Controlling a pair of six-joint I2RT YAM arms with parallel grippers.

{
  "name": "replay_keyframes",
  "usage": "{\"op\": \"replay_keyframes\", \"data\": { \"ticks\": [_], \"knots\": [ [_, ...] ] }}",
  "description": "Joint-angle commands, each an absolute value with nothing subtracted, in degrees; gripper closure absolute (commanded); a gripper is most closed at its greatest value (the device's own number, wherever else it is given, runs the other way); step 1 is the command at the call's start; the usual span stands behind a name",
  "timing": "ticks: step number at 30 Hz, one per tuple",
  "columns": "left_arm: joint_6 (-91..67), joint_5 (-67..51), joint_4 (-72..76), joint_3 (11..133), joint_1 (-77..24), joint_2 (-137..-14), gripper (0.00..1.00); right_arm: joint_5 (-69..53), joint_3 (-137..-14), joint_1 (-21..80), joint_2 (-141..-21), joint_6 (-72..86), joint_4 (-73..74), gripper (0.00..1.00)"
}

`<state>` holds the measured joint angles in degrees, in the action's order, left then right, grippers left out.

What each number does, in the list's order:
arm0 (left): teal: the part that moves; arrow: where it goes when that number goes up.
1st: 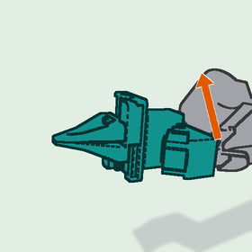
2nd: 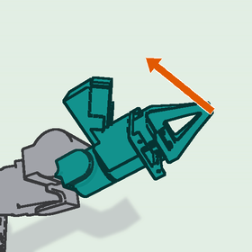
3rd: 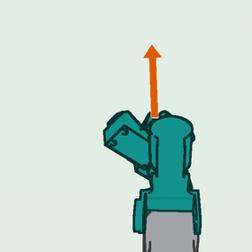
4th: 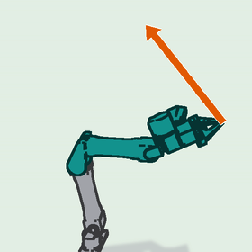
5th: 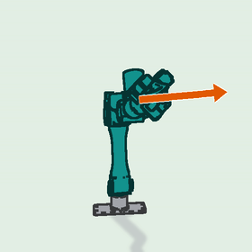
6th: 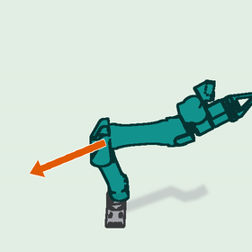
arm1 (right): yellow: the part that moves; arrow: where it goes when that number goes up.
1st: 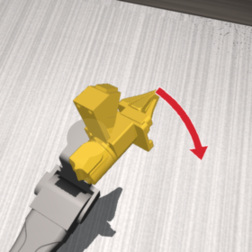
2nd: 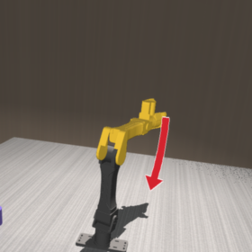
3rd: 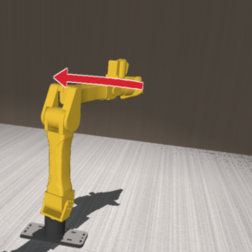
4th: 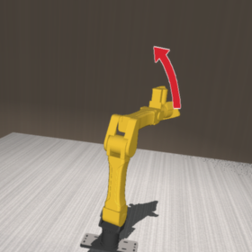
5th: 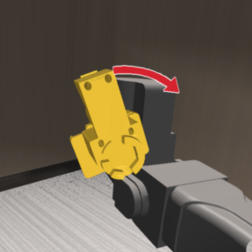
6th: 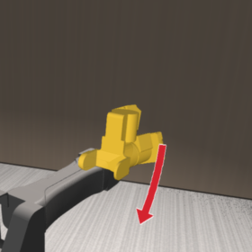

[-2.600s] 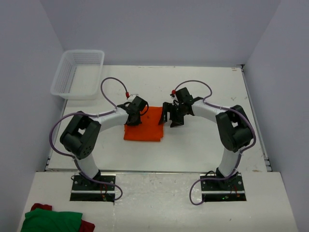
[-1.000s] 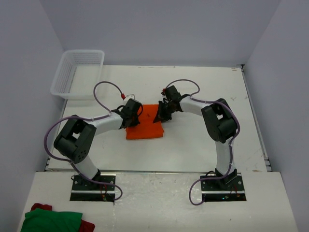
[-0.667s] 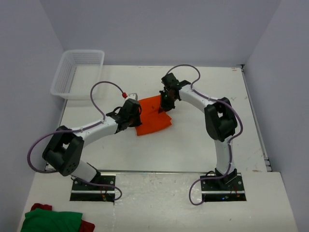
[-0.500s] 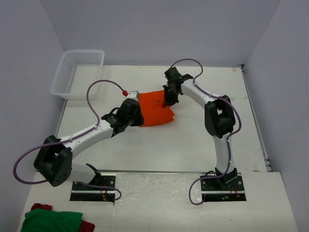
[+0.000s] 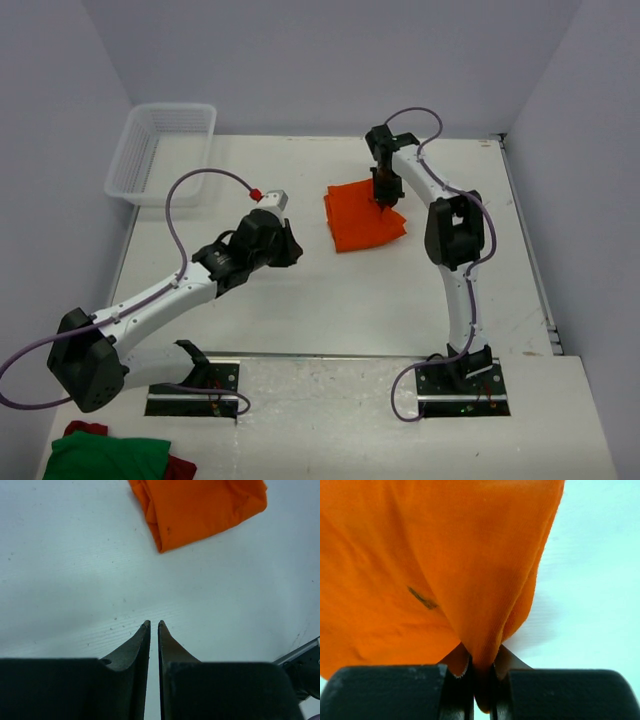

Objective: Fold and stack the t-shirts
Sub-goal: Put the neatly folded tshirt into the corner of the board with the right arm

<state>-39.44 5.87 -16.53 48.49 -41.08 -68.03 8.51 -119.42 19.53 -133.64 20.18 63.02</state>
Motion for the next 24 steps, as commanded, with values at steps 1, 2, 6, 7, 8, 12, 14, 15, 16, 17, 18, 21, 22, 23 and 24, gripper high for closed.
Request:
{"op": "replay_keyframes", "data": {
  "ticks": [1,2,6,7,8,12,14,15,16,17,18,21,22,23,24],
  "knots": [
    [-39.5,3.5,-17.8,47.4,-41.4,-68.6,0.89,17.2,-127.0,17.5,-135.1,16.7,68.5,1.00],
    [-39.5,3.3,-17.5,47.5,-41.6,-69.1,0.89,18.3,-128.0,16.9,-135.8,16.2,68.9,1.00],
    [-39.1,2.8,-17.5,47.8,-41.7,-70.0,0.89,22.8,-130.1,13.7,-138.2,12.5,69.3,1.00],
    [-38.9,2.8,-17.5,47.9,-41.7,-70.3,0.89,24.2,-130.9,13.1,-138.9,12.2,69.3,1.00],
    [-39.0,2.8,-17.5,47.9,-41.7,-70.6,0.89,25.4,-131.4,12.5,-140.1,11.9,69.2,1.00],
    [-39.4,2.1,-17.5,48.4,-41.9,-72.9,0.89,29.6,-135.1,8.1,-143.0,10.4,68.8,1.00],
    [-39.8,1.8,-17.5,48.5,-42.2,-74.5,0.89,30.2,-135.9,6.7,-143.4,9.8,67.9,1.00],
    [-39.9,1.5,-17.5,48.6,-42.4,-74.9,0.89,30.5,-135.7,5.6,-143.3,9.1,66.3,1.00],
    [-39.9,1.4,-17.5,48.7,-42.7,-75.3,0.89,31.1,-135.4,5.2,-143.1,8.5,65.3,1.00],
    [-39.8,1.2,-17.6,48.7,-42.8,-76.3,0.89,31.8,-135.1,4.4,-142.9,8.0,64.3,1.00],
    [-39.7,1.1,-17.6,48.8,-42.9,-76.6,0.89,31.8,-134.5,4.0,-142.7,6.3,63.3,1.00],
    [-39.6,0.6,-17.8,49.0,-43.2,-77.7,0.89,33.6,-134.1,2.6,-143.2,4.3,59.8,1.00],
    [-39.7,0.4,-17.8,49.0,-43.6,-77.9,0.89,34.3,-134.1,2.4,-143.4,3.9,58.0,1.00],
    [-39.7,0.4,-17.7,49.2,-43.8,-78.1,0.89,35.9,-134.2,1.9,-143.7,2.9,57.1,1.00],
    [-39.7,0.5,-17.7,49.3,-44.0,-78.3,0.89,36.3,-134.6,1.5,-143.9,2.1,56.1,1.00]
  ]
}}
